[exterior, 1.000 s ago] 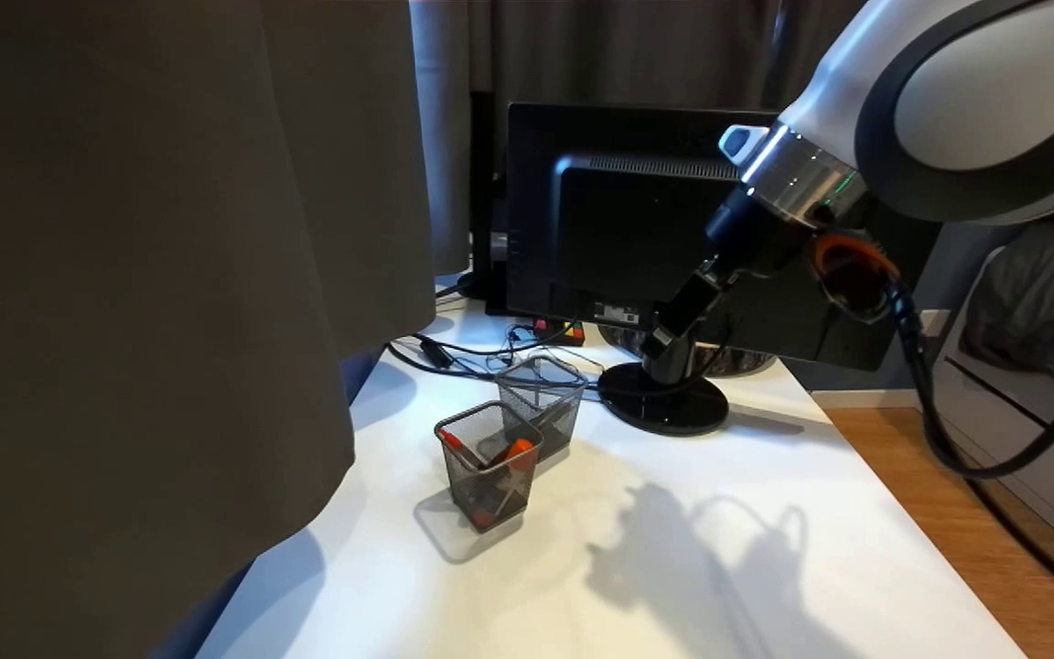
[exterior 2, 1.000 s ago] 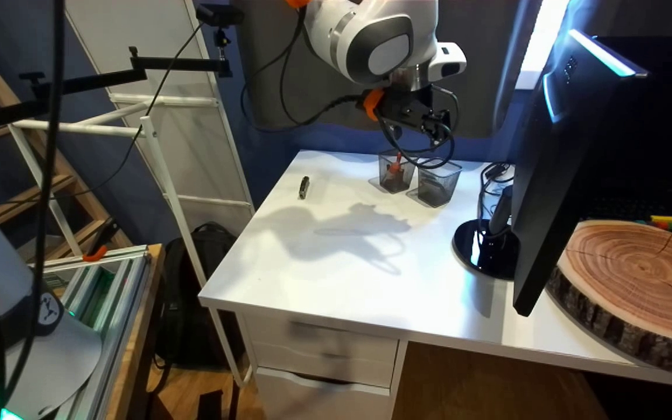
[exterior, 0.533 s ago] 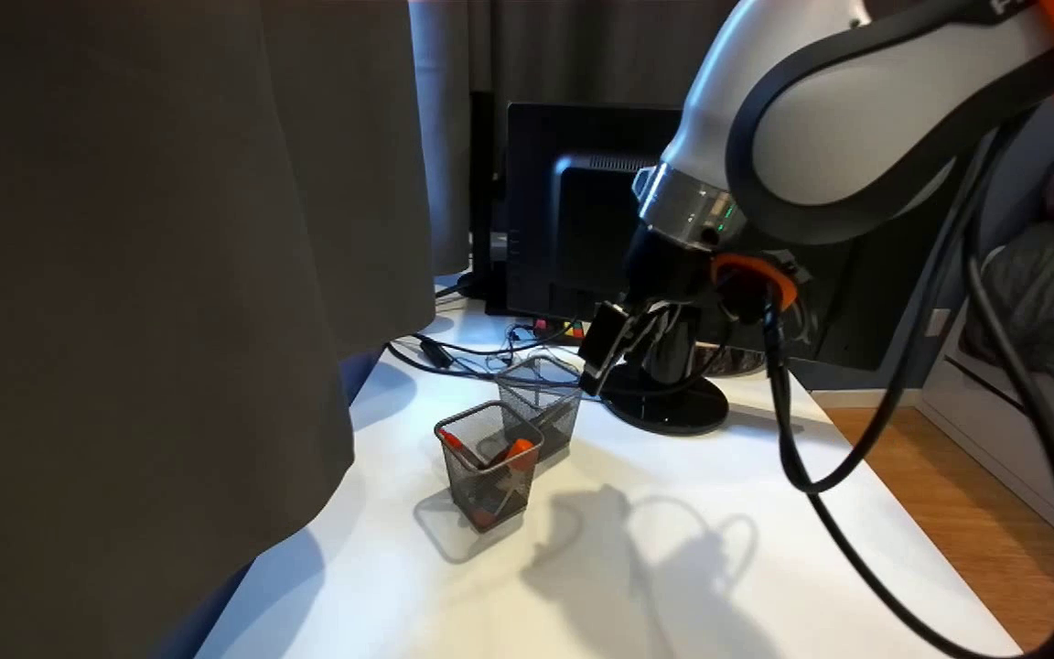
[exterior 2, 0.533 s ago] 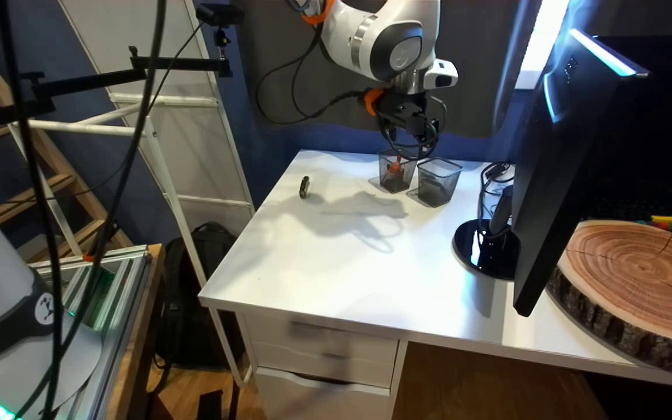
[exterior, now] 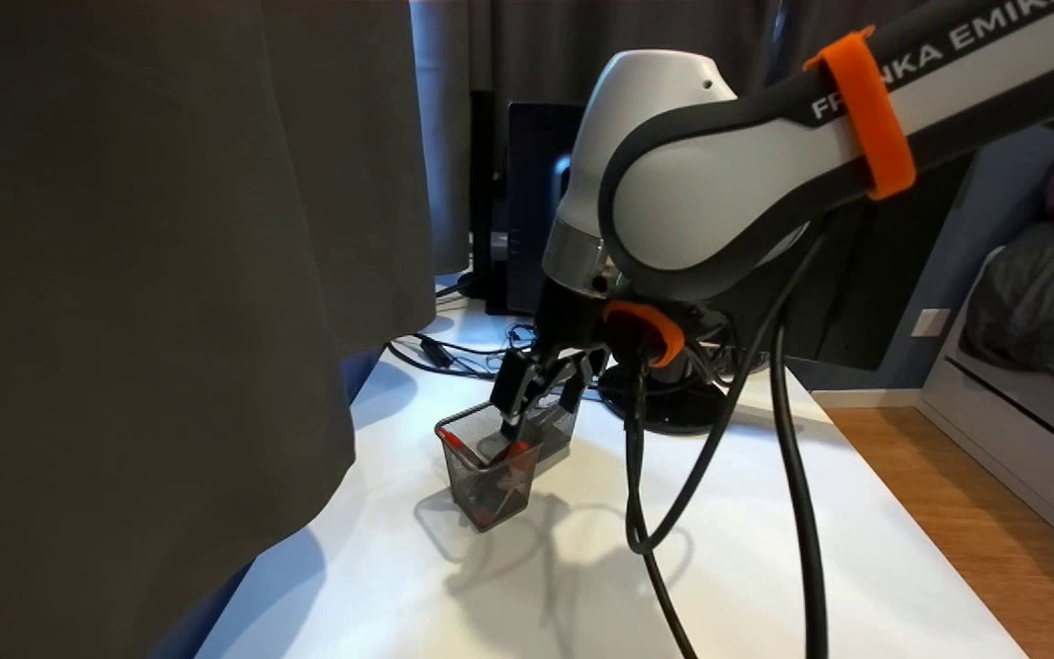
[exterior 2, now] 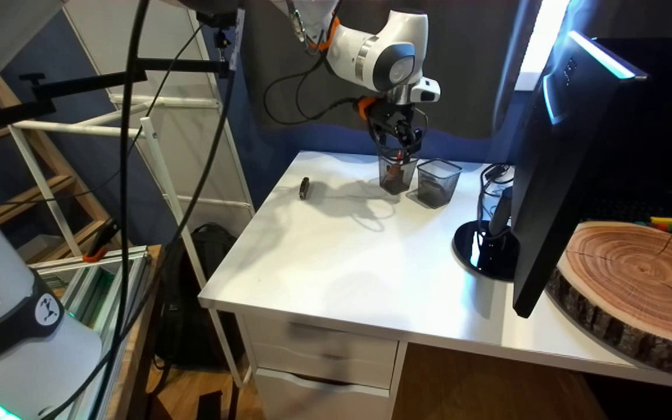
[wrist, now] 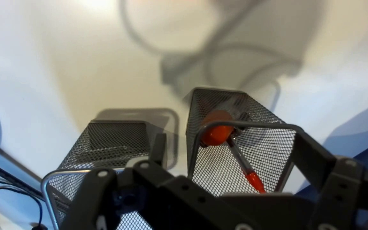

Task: Move one bin to the front of the desk

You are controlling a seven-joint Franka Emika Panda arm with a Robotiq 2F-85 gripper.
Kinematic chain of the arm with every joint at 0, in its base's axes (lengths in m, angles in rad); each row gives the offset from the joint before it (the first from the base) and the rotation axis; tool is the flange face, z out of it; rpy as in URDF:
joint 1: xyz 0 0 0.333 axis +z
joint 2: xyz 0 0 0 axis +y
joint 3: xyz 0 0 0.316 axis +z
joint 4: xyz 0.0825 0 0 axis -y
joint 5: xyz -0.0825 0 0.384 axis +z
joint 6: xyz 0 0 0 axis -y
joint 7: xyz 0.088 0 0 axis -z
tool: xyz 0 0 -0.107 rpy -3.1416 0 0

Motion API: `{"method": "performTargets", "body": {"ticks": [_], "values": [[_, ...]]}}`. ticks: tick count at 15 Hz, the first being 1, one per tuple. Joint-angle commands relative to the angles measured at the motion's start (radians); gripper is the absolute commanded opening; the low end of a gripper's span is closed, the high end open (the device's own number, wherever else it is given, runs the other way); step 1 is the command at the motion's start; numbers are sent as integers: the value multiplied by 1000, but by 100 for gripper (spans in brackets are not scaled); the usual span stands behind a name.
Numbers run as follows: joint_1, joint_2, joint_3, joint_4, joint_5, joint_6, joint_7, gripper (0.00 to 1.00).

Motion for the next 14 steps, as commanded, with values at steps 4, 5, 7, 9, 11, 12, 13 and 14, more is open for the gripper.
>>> {"method": "performTargets", "body": {"ticks": [4,5,7,9,11,12,13,14], "values": [[13,16,-16,27,13,-57,143,100],[14,19,-18,28,18,-59,173,100],[17,22,-26,27,18,-43,228,99],[26,26,-50,29,7,-22,293,85],[28,33,-68,36,4,-28,338,76],[27,40,-73,41,4,-32,348,69],[24,49,-72,48,7,-29,348,71],[26,60,-75,56,2,-22,346,72]]}}
